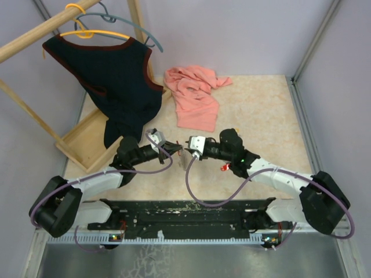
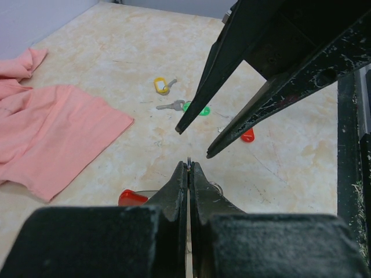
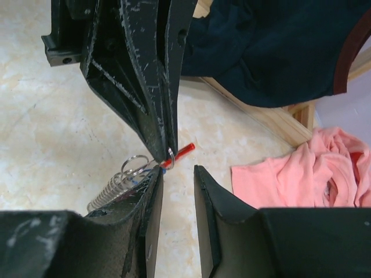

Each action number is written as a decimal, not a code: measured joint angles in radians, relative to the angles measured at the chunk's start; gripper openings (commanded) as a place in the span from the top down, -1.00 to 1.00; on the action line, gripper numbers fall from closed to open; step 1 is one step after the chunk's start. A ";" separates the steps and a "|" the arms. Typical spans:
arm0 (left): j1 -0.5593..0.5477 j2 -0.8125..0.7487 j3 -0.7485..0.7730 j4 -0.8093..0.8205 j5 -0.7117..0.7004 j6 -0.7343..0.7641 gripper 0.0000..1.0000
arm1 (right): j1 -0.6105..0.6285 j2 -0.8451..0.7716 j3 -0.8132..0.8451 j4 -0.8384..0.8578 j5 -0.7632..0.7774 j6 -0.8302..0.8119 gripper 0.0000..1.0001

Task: Put the keys on the keyring

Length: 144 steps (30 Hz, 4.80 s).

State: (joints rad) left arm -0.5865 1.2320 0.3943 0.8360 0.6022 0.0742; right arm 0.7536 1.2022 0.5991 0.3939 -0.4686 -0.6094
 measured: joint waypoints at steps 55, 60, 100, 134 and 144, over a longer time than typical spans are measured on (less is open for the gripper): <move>0.008 -0.040 -0.012 0.025 -0.055 -0.105 0.24 | -0.056 0.129 0.016 0.038 -0.098 0.072 1.00; 0.008 -0.069 -0.085 0.069 -0.121 -0.213 0.20 | -0.056 0.129 0.013 0.076 -0.079 0.092 1.00; 0.085 0.214 -0.174 0.484 -0.007 -0.758 0.19 | -0.056 0.166 -0.051 0.220 -0.053 0.186 1.00; 0.101 0.266 -0.108 0.485 -0.006 -0.953 0.59 | -0.064 0.151 -0.064 0.227 -0.080 0.157 1.00; 0.103 0.266 -0.108 0.475 0.003 -0.949 1.00 | -0.064 0.150 -0.064 0.227 -0.079 0.156 1.00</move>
State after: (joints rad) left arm -0.4831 1.4982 0.2859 1.3109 0.6056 -0.8753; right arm 0.6899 1.3525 0.5346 0.6212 -0.5472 -0.4530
